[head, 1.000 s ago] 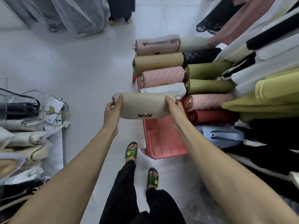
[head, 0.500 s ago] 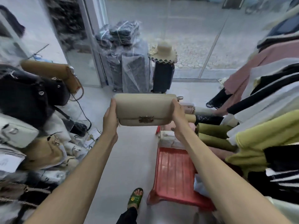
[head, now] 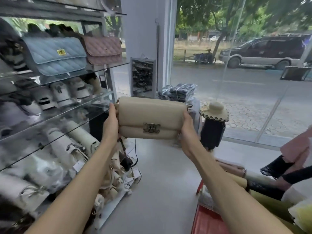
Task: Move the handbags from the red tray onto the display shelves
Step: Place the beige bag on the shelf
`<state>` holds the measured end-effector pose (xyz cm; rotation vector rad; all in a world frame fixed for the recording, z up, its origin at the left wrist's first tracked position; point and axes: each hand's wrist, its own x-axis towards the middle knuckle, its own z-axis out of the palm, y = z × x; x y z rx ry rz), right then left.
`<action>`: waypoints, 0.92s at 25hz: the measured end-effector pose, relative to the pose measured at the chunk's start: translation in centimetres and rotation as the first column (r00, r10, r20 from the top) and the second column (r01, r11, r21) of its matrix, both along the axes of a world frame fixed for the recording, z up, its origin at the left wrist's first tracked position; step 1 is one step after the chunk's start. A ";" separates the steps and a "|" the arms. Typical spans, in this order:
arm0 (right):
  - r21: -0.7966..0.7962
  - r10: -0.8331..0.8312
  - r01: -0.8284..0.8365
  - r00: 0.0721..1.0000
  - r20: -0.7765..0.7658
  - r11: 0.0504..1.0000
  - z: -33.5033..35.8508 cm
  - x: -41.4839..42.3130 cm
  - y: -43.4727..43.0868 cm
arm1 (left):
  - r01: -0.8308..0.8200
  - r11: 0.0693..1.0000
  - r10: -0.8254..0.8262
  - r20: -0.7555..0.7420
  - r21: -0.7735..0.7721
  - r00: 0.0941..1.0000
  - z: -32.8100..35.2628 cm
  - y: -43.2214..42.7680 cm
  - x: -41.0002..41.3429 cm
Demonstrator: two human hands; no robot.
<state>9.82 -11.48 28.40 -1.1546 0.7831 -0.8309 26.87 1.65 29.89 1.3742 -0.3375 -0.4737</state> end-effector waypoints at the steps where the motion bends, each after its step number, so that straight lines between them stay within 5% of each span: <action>1: 0.001 0.027 -0.027 0.999 0.028 1.000 0.6 1.3 0.4 | -0.025 1.000 0.025 0.019 -0.016 1.000 1.1 1.0 0.8; 23: -0.270 0.565 -0.514 0.809 0.164 0.814 14.8 32.9 18.4 | -0.451 0.878 0.477 0.231 -0.158 0.848 16.6 26.4 22.3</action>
